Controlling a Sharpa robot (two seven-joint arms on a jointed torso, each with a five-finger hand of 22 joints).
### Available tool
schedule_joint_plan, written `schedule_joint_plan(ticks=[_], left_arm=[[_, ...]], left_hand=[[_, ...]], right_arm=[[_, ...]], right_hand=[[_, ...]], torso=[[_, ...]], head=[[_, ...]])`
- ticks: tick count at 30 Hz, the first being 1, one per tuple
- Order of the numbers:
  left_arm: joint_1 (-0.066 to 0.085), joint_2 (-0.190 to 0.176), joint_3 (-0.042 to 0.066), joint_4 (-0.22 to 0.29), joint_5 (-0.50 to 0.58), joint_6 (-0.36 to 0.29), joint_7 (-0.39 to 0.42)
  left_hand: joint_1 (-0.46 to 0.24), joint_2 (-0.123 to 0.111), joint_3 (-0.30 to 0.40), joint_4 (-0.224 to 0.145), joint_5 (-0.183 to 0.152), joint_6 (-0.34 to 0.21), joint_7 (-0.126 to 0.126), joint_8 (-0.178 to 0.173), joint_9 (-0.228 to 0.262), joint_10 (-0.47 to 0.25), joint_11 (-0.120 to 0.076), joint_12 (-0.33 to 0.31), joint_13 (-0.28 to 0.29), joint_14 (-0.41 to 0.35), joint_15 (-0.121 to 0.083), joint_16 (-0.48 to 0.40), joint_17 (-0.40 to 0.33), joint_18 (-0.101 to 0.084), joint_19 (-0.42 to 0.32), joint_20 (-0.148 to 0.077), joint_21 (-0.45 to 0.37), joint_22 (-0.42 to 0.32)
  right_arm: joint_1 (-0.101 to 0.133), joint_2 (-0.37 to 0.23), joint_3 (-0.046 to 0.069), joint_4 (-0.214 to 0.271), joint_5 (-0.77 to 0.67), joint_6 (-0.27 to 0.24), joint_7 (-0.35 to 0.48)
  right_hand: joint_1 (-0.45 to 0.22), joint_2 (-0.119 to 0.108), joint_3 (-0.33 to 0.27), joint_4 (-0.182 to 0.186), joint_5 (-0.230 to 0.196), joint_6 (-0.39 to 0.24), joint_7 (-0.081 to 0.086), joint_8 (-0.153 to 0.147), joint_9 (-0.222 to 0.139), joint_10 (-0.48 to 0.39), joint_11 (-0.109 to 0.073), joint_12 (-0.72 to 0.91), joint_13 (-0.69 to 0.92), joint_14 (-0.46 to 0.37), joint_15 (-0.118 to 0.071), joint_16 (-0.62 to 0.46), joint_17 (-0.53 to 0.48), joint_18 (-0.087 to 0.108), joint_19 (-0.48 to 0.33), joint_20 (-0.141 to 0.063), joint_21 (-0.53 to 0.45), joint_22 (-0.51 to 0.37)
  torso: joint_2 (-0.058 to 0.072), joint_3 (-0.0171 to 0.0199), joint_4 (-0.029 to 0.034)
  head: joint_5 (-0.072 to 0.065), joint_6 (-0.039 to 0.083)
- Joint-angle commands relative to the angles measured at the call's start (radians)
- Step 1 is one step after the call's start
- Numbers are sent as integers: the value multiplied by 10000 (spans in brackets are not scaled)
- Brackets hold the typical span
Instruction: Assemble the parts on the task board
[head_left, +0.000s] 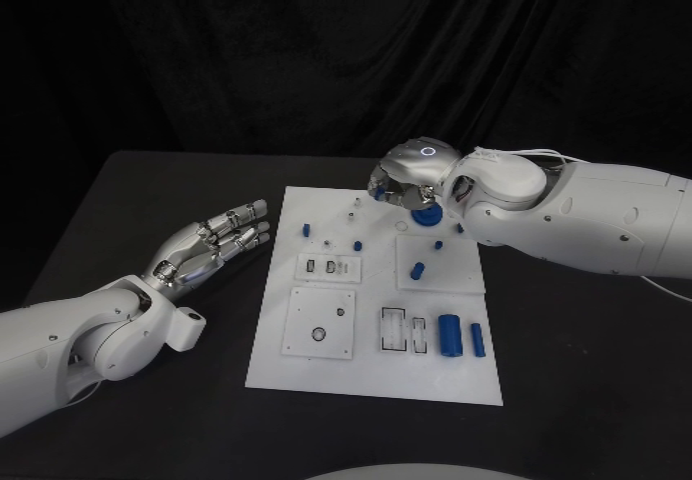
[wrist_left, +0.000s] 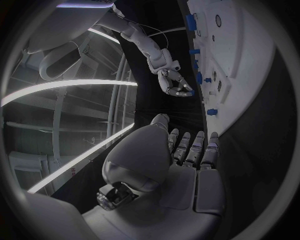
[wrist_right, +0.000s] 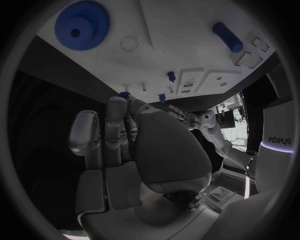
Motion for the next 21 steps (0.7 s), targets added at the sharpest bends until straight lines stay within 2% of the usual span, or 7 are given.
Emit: schedule_joint_plan(ticks=[1, 5, 6, 13, 15, 19, 21], left_arm=[[17, 33, 7, 9, 2, 115, 2499], [17, 53, 8, 15, 2, 86, 2499], [17, 53, 8, 19, 2, 79, 2500], [17, 60, 8, 42, 2, 45, 2506], [17, 66, 8, 44, 2, 41, 2505], [17, 82, 8, 40, 2, 45, 2502], [17, 89, 8, 36, 2, 47, 2501]], left_hand=[[67, -4, 66, 6, 43, 20, 16, 51, 12, 10, 53, 63, 7, -33, 36, -28, -5, 139, 14, 50, -31, 0], [75, 2, 93, -7, 50, 32, 22, 52, 13, 8, 59, 76, 7, -46, 37, -33, -7, 136, -34, 49, -58, -11], [80, -1, 129, -25, 53, 43, 31, 54, 14, 2, 63, 94, 6, -70, 30, -42, -11, 125, -110, 38, -101, -28], [75, -9, 163, -37, 55, 66, 40, 56, 17, 1, 71, 125, 7, -99, 19, -52, -15, 116, -166, 25, -133, -39], [67, -16, 189, -44, 57, 68, 46, 56, 17, -7, 73, 138, 6, -117, 9, -58, -17, 112, -222, 14, -164, -50], [51, -30, 227, -53, 56, 68, 53, 54, 16, -18, 79, 163, 5, -125, 4, -55, -16, 102, -316, -2, -216, -67], [45, -33, 241, -55, 57, 71, 54, 54, 16, -23, 79, 170, 5, -129, 4, -55, -16, 98, -342, -6, -230, -71]], right_arm=[[27, 233, 12, -246, 218, 22, 170], [28, 602, 14, -638, 232, 343, 172], [27, 675, 14, -726, 234, 410, 171], [-3, 1085, 15, -1267, 240, 934, 116], [-12, 1151, 15, -1351, 241, 1019, 109], [-38, 1265, 15, -1496, 241, 1095, 114], [-50, 1311, 15, -1560, 241, 1108, 121]], right_hand=[[-50, -154, -26, 23, -80, -34, 42, -64, -6, 425, -377, -46, -6, 66, -5, 44, 34, -95, 102, 0, 33, 25], [-124, -182, -32, 74, -161, -135, 41, -147, -5, 416, -361, -184, -9, 49, 12, 18, 12, -89, 81, 17, 13, 18], [-128, -183, -31, 77, -164, -143, 40, -154, -5, 415, -360, -194, -10, 47, 13, 15, 9, -89, 81, 18, 14, 21], [-233, -236, -35, 150, -207, -327, 52, -306, -24, 358, -318, -421, -12, -9, 45, -32, -20, -78, 35, 47, -30, 6], [-265, -251, -37, 174, -218, -378, 53, -348, -30, 339, -304, -484, -11, -35, 57, -62, -51, -71, 9, 56, -58, -18], [-293, -267, -42, 194, -225, -419, 56, -382, -37, 329, -298, -528, -9, -48, 64, -68, -50, -72, 2, 65, -62, -12], [-304, -273, -40, 202, -225, -448, 49, -405, -42, 326, -299, -554, -8, -55, 67, -71, -49, -72, -1, 69, -64, -7]], torso=[[3, -2, 32], [9, 10, 18], [14, 9, 37], [30, -19, 95], [37, -38, 117], [37, -41, 108], [35, -28, 81]], head=[[-1, -28], [-1, -81], [-23, -78], [-91, -58], [-109, -59], [-110, -63], [-98, -61]])
